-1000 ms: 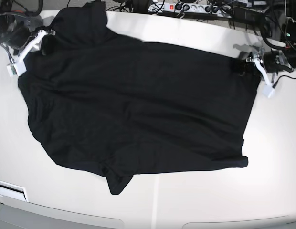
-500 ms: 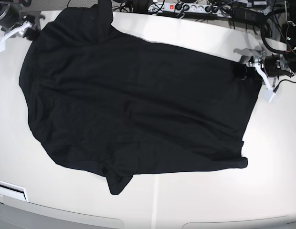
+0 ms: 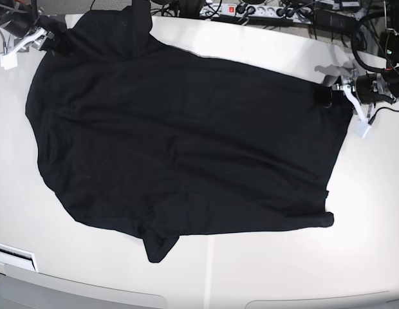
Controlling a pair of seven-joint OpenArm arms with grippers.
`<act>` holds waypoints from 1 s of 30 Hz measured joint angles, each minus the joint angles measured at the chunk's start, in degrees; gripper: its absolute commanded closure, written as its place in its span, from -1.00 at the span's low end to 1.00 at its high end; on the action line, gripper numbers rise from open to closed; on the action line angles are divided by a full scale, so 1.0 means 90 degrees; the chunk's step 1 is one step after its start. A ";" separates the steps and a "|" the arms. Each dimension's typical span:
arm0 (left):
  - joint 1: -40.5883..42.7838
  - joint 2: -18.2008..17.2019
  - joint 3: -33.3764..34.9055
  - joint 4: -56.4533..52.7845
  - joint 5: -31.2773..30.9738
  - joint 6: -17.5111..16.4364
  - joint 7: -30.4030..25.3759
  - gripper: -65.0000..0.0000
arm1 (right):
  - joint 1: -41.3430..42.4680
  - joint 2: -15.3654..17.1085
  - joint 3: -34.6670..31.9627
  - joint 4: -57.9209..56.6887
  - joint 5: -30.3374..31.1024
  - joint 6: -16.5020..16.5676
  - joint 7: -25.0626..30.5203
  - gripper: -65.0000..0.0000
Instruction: Layout the t-shirt on the table in an organized manner, then fold the t-shirt properly
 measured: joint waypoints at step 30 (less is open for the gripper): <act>0.0865 -0.1304 0.0019 0.1591 -0.2341 -0.0335 0.2756 1.00 | -0.1309 -0.0005 -0.0012 0.3126 0.0189 -0.0027 -0.0648 1.00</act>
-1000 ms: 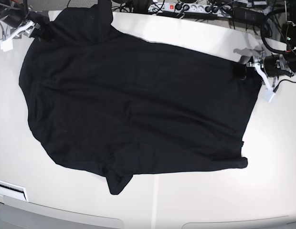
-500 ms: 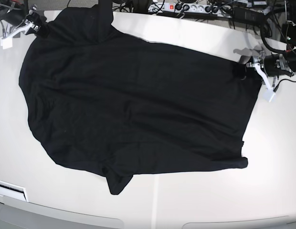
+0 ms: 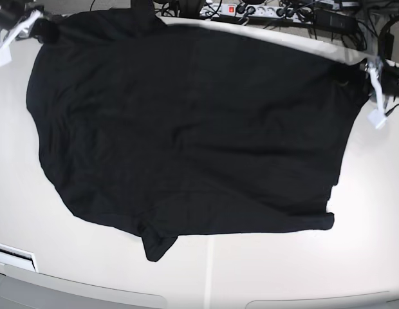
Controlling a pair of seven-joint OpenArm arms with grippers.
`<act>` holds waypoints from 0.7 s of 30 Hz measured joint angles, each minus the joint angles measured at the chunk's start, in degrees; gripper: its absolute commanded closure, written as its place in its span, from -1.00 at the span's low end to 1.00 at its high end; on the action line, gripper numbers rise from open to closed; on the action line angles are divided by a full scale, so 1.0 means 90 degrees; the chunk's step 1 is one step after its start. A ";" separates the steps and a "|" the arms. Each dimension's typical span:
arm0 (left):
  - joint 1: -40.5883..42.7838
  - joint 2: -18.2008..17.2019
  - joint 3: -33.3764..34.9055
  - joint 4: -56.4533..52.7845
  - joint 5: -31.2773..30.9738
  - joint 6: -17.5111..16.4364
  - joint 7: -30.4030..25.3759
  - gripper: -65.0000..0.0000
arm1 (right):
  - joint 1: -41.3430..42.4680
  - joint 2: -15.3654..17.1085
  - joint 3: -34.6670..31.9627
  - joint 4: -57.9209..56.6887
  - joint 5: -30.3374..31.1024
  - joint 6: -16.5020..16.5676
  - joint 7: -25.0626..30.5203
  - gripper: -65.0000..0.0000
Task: Layout the t-shirt on the table in an organized manner, then fold the t-shirt properly
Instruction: 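Pull both grippers apart and away from the hem to smooth the shirt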
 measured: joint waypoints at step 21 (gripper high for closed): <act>0.1860 -0.0991 0.0000 0.1430 0.0058 0.0000 -0.0041 1.00 | -0.1013 0.0413 -0.0017 0.0534 0.0219 0.0002 0.0107 1.00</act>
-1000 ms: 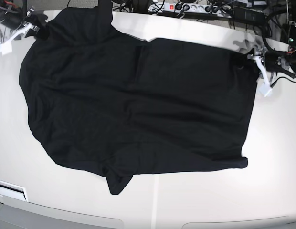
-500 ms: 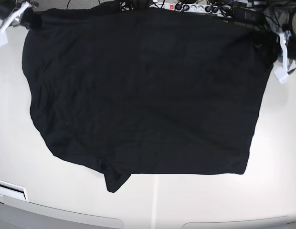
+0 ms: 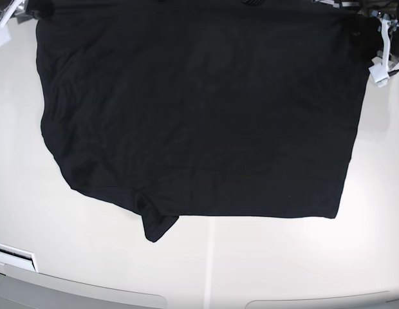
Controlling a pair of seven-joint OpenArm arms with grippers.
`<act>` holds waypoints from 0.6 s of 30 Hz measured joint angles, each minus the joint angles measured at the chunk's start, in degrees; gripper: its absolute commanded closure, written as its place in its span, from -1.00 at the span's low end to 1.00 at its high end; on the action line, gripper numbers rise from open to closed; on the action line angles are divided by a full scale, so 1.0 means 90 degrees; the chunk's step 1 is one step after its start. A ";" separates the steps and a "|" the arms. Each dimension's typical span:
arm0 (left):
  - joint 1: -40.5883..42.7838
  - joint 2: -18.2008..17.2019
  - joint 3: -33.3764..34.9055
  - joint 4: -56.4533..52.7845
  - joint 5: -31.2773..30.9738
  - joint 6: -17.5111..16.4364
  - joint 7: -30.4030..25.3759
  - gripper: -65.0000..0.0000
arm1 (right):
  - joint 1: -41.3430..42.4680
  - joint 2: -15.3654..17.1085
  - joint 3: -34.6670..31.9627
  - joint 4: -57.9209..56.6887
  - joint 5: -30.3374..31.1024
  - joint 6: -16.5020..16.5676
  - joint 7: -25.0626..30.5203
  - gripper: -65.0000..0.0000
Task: Layout the t-shirt on the table in an organized manner, then fold the t-shirt properly
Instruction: 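Pull both grippers apart and away from the hem to smooth the shirt, then release the collar corner and move the right gripper along the shirt side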
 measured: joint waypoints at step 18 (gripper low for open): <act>-0.1778 0.0755 0.0015 -0.0012 0.0882 0.0005 -0.1222 1.00 | 0.1846 -0.0002 0.0000 -0.0539 -0.0563 0.0002 0.0260 1.00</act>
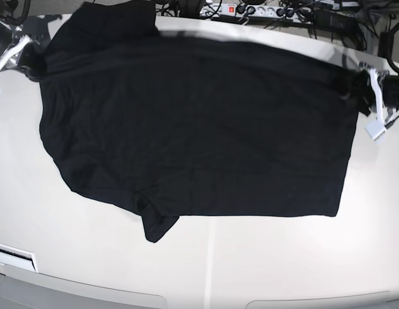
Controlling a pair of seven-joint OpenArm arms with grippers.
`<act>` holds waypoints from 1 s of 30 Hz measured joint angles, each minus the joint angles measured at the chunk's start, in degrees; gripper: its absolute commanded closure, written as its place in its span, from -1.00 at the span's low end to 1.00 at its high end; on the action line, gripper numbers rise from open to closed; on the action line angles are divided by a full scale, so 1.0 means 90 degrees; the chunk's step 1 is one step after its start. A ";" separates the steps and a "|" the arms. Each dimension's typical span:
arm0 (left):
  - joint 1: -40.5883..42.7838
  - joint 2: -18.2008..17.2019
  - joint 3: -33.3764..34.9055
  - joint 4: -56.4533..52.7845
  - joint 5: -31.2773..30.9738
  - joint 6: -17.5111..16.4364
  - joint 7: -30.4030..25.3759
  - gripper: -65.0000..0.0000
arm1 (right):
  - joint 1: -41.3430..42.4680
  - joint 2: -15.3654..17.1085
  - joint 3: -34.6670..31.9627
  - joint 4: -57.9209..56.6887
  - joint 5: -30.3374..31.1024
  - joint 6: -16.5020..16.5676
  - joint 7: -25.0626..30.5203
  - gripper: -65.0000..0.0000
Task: Layout the t-shirt on the table in an organized manner, then fold the t-shirt properly
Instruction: 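Release the collar corner and move the right gripper along the shirt side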
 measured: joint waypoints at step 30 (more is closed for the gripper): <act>-0.0313 0.0571 0.0002 -0.0007 0.2336 0.0136 -0.2001 1.00 | 0.1064 -0.0032 0.0000 -0.1542 -0.0141 -0.0002 0.0192 1.00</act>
